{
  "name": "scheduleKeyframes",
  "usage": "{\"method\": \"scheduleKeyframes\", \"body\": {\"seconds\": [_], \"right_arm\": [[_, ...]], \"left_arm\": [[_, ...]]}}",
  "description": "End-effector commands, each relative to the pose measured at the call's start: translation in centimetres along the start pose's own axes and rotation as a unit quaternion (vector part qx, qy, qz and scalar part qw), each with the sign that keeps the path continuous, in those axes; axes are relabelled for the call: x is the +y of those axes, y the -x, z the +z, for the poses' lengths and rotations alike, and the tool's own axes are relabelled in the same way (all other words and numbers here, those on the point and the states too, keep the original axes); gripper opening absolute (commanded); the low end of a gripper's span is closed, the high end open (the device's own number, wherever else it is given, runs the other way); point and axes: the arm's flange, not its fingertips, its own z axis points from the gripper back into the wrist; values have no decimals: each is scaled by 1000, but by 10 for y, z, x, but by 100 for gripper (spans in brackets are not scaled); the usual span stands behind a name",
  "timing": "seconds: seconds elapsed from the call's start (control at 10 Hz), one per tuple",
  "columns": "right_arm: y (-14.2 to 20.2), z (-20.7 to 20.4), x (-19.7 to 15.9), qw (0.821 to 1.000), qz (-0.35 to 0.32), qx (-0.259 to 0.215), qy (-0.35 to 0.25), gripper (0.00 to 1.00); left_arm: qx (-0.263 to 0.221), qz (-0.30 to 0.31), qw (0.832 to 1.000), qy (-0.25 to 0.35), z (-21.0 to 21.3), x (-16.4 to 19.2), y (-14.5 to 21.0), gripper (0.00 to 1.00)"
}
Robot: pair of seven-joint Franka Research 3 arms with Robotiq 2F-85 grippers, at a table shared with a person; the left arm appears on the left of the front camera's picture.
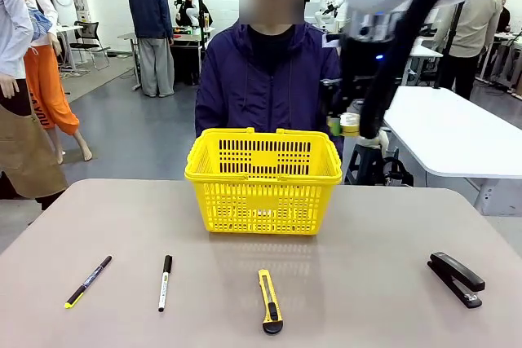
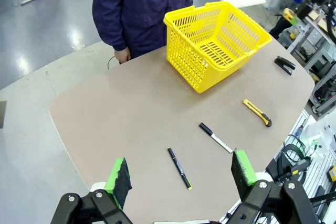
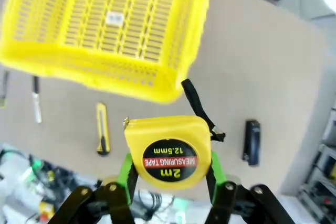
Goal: Place the items the person wants into the basket.
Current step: Pick up the item the person points to and place it in the Market Basket.
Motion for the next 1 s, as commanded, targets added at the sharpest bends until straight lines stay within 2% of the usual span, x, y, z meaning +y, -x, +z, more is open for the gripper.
{"method": "scheduleKeyframes", "body": {"seconds": [0.0,0.2,0.5,0.7,0.9], "right_arm": [[-59,-1,21,1000,-9,4,2,9],[-99,-16,37,1000,-9,-5,-5,9],[-132,-53,56,1000,5,8,-18,9],[-134,-63,55,999,19,16,-27,9],[-122,-67,55,999,12,3,-32,9]], "left_arm": [[-4,-7,1000,5,2,1,1,100],[-4,-7,1000,5,2,1,1,100],[-4,-7,1000,5,2,1,1,100],[-4,-7,1000,5,2,1,1,100],[-4,-7,1000,5,2,1,1,100]]}}
